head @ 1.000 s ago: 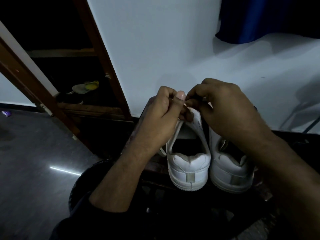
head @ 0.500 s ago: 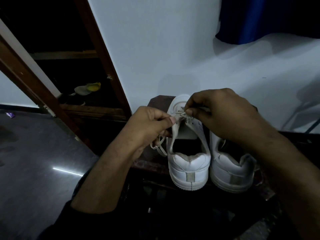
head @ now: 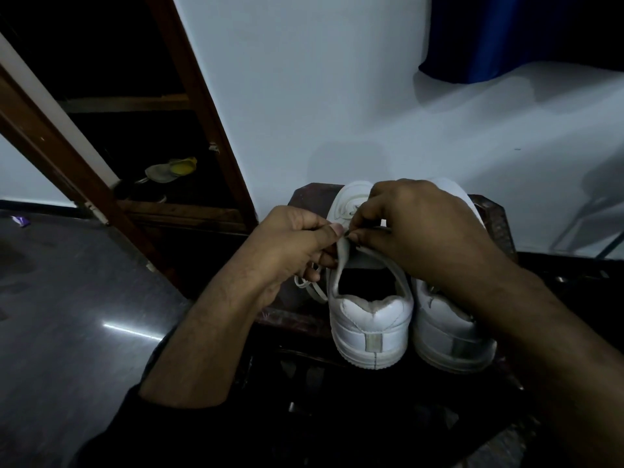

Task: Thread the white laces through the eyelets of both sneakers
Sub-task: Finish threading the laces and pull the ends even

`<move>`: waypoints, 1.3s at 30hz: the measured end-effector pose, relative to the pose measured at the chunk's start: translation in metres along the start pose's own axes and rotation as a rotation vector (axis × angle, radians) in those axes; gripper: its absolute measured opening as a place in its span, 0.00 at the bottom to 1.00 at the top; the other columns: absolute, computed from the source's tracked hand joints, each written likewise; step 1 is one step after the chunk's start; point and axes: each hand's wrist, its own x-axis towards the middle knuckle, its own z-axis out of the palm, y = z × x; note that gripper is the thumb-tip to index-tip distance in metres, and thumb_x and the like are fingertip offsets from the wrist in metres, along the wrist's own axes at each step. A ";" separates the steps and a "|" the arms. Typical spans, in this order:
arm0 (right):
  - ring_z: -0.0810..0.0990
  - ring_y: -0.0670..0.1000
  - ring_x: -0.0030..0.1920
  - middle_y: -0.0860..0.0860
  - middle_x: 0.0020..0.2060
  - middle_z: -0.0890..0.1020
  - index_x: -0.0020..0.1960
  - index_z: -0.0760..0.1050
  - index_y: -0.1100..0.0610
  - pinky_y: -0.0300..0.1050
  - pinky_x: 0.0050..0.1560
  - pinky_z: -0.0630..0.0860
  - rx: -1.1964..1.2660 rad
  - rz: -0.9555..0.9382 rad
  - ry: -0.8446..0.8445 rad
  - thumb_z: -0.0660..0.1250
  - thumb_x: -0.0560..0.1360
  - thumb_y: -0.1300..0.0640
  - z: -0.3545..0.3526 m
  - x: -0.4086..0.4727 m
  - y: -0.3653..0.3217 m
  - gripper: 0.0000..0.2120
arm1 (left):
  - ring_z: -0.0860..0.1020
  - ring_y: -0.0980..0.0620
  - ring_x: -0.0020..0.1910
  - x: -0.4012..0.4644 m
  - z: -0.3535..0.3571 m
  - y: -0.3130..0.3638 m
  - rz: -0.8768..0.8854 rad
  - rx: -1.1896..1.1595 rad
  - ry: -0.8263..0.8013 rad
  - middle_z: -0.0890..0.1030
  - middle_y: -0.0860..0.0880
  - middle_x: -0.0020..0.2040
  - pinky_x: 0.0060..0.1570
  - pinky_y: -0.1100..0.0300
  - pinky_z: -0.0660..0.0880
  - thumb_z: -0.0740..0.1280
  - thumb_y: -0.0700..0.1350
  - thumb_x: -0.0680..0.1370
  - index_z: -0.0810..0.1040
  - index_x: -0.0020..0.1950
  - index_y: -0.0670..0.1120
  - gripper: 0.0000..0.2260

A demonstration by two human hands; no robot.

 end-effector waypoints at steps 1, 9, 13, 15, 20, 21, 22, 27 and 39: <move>0.77 0.50 0.43 0.45 0.41 0.80 0.46 0.84 0.43 0.53 0.43 0.79 0.009 0.013 0.000 0.72 0.73 0.45 0.002 0.000 0.000 0.04 | 0.82 0.56 0.33 0.001 -0.001 -0.001 0.009 0.001 -0.006 0.86 0.43 0.40 0.26 0.63 0.74 0.67 0.45 0.83 0.84 0.48 0.38 0.11; 0.75 0.41 0.36 0.44 0.38 0.81 0.47 0.79 0.46 0.39 0.35 0.68 0.145 0.157 -0.083 0.72 0.71 0.38 -0.006 0.002 0.007 0.13 | 0.77 0.57 0.30 0.004 0.009 -0.006 0.087 0.151 -0.009 0.80 0.49 0.34 0.29 0.61 0.73 0.64 0.46 0.85 0.79 0.43 0.45 0.13; 0.74 0.40 0.36 0.45 0.34 0.78 0.48 0.79 0.50 0.40 0.34 0.67 0.159 0.165 -0.081 0.63 0.75 0.34 -0.013 0.000 0.011 0.20 | 0.84 0.53 0.36 0.006 0.001 -0.001 0.056 -0.100 0.172 0.84 0.47 0.40 0.34 0.60 0.78 0.60 0.42 0.86 0.76 0.49 0.41 0.10; 0.76 0.45 0.35 0.47 0.32 0.78 0.46 0.80 0.52 0.42 0.35 0.70 0.150 0.165 -0.071 0.57 0.78 0.35 -0.018 -0.001 0.013 0.23 | 0.87 0.50 0.41 0.009 -0.010 0.004 0.078 -0.448 0.221 0.86 0.49 0.38 0.42 0.57 0.83 0.57 0.39 0.87 0.73 0.49 0.43 0.09; 0.80 0.48 0.36 0.48 0.32 0.81 0.41 0.81 0.50 0.47 0.42 0.76 0.231 0.159 0.031 0.52 0.78 0.32 -0.023 -0.002 0.016 0.28 | 0.66 0.58 0.22 0.012 -0.030 0.004 0.130 -0.699 0.225 0.68 0.55 0.25 0.24 0.63 0.71 0.56 0.43 0.87 0.70 0.43 0.48 0.13; 0.79 0.48 0.34 0.49 0.30 0.81 0.40 0.81 0.51 0.47 0.41 0.76 0.247 0.152 0.040 0.54 0.78 0.32 -0.023 -0.002 0.015 0.27 | 0.67 0.57 0.22 0.010 -0.030 0.002 0.185 -0.424 0.256 0.69 0.55 0.26 0.23 0.64 0.68 0.59 0.44 0.86 0.72 0.43 0.48 0.12; 0.78 0.48 0.32 0.49 0.28 0.79 0.40 0.81 0.51 0.47 0.38 0.75 0.258 0.141 0.040 0.56 0.78 0.33 -0.023 -0.001 0.014 0.26 | 0.71 0.56 0.25 0.009 -0.029 -0.001 0.263 -0.054 0.280 0.74 0.54 0.29 0.25 0.62 0.69 0.63 0.48 0.85 0.75 0.43 0.49 0.11; 0.77 0.44 0.30 0.47 0.26 0.78 0.41 0.79 0.48 0.43 0.34 0.73 0.294 0.100 -0.006 0.62 0.78 0.36 -0.019 -0.002 0.009 0.18 | 0.82 0.56 0.42 0.008 -0.019 -0.012 0.378 0.719 -0.027 0.83 0.55 0.40 0.44 0.52 0.78 0.70 0.56 0.80 0.82 0.41 0.55 0.10; 0.75 0.42 0.36 0.41 0.32 0.77 0.47 0.80 0.45 0.37 0.37 0.64 0.078 -0.002 -0.029 0.67 0.75 0.37 -0.009 -0.001 0.005 0.12 | 0.60 0.55 0.21 0.008 -0.019 0.010 0.203 -0.568 0.261 0.64 0.52 0.25 0.22 0.65 0.59 0.63 0.45 0.83 0.64 0.34 0.50 0.18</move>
